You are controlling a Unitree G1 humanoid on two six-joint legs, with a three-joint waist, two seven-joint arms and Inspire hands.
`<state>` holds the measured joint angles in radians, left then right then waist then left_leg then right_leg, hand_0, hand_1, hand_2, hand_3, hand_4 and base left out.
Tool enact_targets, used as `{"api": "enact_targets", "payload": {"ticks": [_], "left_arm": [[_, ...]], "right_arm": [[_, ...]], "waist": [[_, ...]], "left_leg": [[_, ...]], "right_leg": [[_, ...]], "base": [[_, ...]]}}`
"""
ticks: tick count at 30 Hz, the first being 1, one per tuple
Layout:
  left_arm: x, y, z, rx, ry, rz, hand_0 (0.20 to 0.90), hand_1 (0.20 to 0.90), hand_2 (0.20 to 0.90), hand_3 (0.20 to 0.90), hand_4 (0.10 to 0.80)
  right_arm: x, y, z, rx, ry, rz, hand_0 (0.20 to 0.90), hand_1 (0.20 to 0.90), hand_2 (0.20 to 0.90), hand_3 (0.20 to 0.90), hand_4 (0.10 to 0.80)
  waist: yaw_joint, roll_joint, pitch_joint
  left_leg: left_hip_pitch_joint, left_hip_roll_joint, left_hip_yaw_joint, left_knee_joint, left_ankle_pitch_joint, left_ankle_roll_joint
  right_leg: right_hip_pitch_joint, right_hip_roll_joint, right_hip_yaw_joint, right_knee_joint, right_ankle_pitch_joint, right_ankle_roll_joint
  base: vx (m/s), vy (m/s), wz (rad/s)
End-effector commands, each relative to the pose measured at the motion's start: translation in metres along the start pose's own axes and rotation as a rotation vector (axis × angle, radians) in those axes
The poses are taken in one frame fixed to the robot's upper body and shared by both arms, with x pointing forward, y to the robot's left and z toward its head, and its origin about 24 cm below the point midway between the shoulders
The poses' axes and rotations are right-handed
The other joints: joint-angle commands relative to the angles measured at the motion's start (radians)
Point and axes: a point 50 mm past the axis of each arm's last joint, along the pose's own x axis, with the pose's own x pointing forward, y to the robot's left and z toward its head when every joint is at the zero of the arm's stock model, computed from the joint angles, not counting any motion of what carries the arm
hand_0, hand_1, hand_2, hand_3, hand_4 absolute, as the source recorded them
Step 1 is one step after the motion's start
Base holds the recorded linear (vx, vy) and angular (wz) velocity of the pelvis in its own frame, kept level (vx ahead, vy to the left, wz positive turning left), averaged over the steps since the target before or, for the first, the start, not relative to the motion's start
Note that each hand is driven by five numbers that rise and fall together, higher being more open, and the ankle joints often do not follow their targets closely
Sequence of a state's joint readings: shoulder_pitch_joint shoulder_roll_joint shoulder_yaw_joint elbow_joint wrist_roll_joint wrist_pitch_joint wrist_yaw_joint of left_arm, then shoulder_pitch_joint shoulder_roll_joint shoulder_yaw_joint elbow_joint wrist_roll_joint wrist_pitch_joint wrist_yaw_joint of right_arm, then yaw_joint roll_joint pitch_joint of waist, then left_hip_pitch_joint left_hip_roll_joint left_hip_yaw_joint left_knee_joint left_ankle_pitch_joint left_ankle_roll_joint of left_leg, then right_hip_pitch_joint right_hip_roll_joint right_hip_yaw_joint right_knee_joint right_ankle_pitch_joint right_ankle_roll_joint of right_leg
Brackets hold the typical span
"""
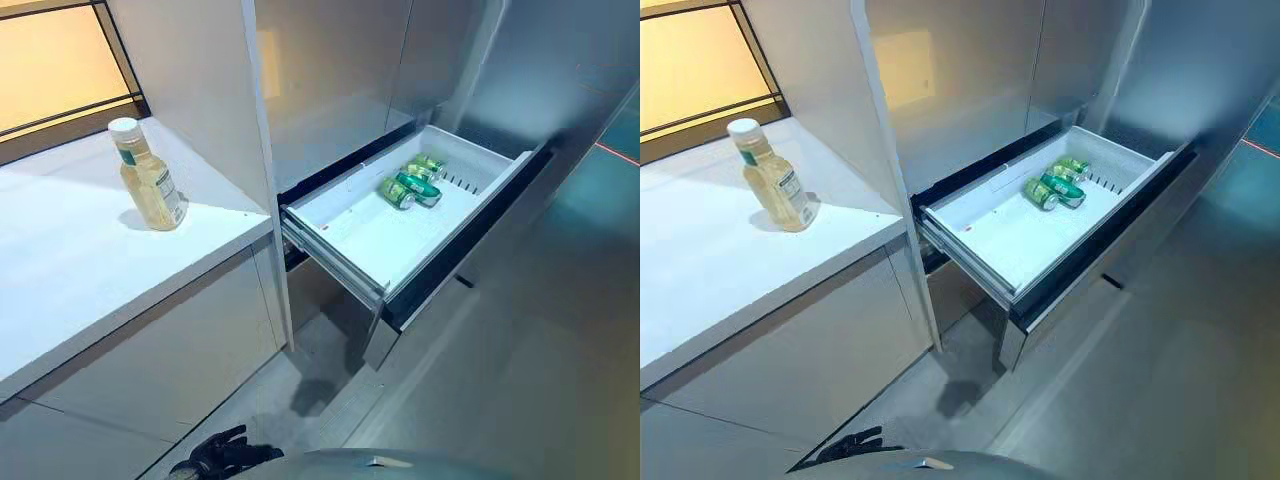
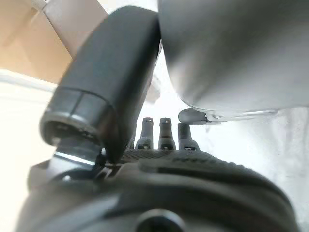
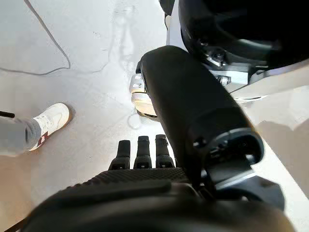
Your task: Put drinks into fridge and close the fridge
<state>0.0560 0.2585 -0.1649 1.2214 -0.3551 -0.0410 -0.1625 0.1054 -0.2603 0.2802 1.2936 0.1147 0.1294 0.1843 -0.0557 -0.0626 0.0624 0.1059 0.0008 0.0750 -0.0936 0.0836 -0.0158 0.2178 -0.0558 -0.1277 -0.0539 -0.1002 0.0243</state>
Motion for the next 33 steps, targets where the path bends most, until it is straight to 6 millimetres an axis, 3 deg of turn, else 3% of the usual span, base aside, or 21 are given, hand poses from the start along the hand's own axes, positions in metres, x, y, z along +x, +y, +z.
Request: {"api": "enact_targets", "payload": {"ticks": [1, 13, 21, 26, 32, 33], "left_arm": [[0.009, -0.031, 0.024, 0.016, -0.06, -0.095, 0.9, 0.9, 0.9, 0.9, 0.8], [0.009, -0.037, 0.028, 0.017, -0.086, -0.15, 0.9, 0.9, 0.9, 0.9, 0.8], [0.009, -0.041, 0.037, 0.149, -0.136, -0.17, 0.9, 0.9, 0.9, 0.9, 0.8], [0.006, -0.051, 0.057, 0.49, -0.26, -0.191, 0.9, 0.9, 0.9, 0.9, 0.8], [-0.001, -0.075, 0.09, 0.781, -0.423, -0.28, 0.9, 0.9, 0.9, 0.9, 0.8], [-0.004, -0.084, 0.097, 0.891, -0.463, -0.313, 0.9, 0.9, 0.9, 0.9, 0.8]], "right_arm": [[-0.003, 0.006, 0.057, 0.005, -0.168, 0.054, 0.9, 0.9, 0.9, 0.9, 0.8], [-0.003, 0.005, 0.058, 0.0, -0.173, 0.054, 0.9, 0.9, 0.9, 0.9, 0.8], [-0.003, 0.005, 0.059, -0.008, -0.176, 0.056, 0.9, 0.9, 0.9, 0.9, 0.8], [-0.004, 0.002, 0.061, -0.036, -0.174, 0.051, 0.9, 0.9, 0.9, 0.9, 0.8], [-0.006, -0.002, 0.064, -0.087, -0.179, 0.046, 0.9, 0.9, 0.9, 0.9, 0.8], [-0.006, -0.003, 0.065, -0.102, -0.182, 0.051, 0.9, 0.9, 0.9, 0.9, 0.8]], "waist": [[0.029, 0.042, 0.015], [0.031, 0.041, 0.015], [0.031, 0.043, 0.015], [0.021, 0.048, 0.017], [0.002, 0.055, 0.021], [-0.004, 0.056, 0.022]], "left_leg": [[0.046, 0.007, 0.036, 0.009, -0.151, 0.007], [0.047, 0.006, 0.033, 0.008, -0.152, 0.007], [0.045, 0.006, 0.034, 0.008, -0.152, 0.007], [0.048, 0.006, 0.041, 0.006, -0.152, 0.006], [0.05, 0.007, 0.052, 0.006, -0.156, 0.006], [0.05, 0.008, 0.056, 0.006, -0.158, 0.007]], "right_leg": [[-0.083, 0.02, -0.04, -0.012, 0.066, 0.052], [-0.082, 0.02, -0.041, -0.012, 0.066, 0.052], [-0.085, 0.019, -0.042, -0.009, 0.065, 0.053], [-0.089, 0.021, -0.034, -0.005, 0.066, 0.057], [-0.095, 0.022, -0.02, -0.001, 0.064, 0.065], [-0.096, 0.022, -0.018, 0.0, 0.064, 0.067]], "base": [[0.0, 0.0, 0.0], [0.0, 0.0, 0.0], [0.0, 0.0, 0.0], [0.0, 0.0, 0.0], [-0.007, 0.013, -0.03], [-0.011, 0.016, -0.03]]}}
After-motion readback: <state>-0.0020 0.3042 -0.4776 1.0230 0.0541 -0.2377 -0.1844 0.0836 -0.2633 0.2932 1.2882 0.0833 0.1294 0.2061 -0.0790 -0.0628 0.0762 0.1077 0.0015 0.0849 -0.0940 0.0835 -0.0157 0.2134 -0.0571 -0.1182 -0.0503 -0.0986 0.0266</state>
